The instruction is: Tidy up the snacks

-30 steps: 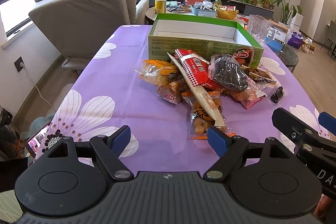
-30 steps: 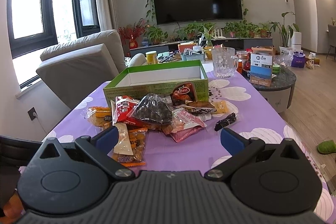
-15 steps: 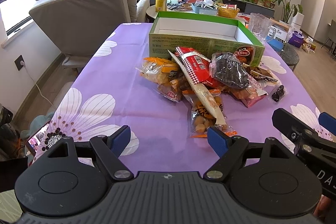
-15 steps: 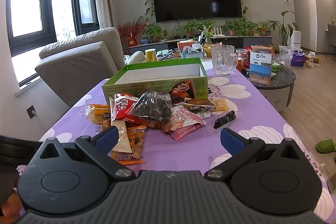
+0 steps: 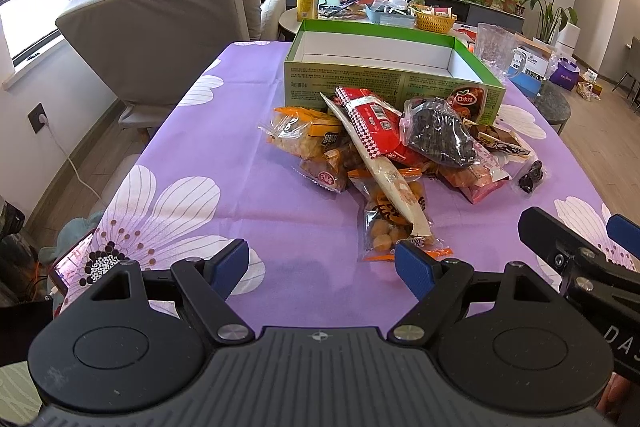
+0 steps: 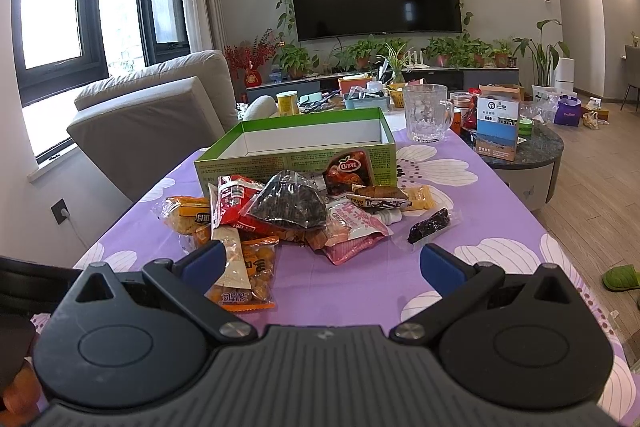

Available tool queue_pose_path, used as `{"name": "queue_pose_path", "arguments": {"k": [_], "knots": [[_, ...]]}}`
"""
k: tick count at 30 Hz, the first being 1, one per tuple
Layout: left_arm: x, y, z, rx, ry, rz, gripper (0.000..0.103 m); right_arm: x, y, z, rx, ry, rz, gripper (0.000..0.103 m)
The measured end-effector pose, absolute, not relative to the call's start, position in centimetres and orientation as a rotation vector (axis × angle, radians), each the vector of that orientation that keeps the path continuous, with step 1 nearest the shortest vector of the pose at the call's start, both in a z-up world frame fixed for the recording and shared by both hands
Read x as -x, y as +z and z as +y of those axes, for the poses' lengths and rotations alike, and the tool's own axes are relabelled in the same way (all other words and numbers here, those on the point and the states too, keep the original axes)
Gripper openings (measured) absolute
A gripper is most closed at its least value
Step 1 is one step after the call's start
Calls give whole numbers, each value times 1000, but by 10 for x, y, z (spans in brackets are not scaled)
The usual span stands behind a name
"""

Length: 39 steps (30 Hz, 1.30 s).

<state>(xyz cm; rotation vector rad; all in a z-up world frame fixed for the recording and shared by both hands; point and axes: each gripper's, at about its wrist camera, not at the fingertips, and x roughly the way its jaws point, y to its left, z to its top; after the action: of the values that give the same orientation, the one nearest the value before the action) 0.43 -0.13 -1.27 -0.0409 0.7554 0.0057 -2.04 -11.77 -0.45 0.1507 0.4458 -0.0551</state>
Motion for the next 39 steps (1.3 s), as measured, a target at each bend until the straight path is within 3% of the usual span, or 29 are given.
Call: {"name": "queue_pose_path", "arguments": {"k": [23,32,39], "knots": [[-10,-16,2,41,23,761,79,18,-6,-120,-156,-52,457,58],[-27,-10,31,184,11,706,78,10,-12,-142,-149,-110,456,58],[-59,-12,7,179,-70,762,78,1,-20,-164,-163,-153,475,58]]}}
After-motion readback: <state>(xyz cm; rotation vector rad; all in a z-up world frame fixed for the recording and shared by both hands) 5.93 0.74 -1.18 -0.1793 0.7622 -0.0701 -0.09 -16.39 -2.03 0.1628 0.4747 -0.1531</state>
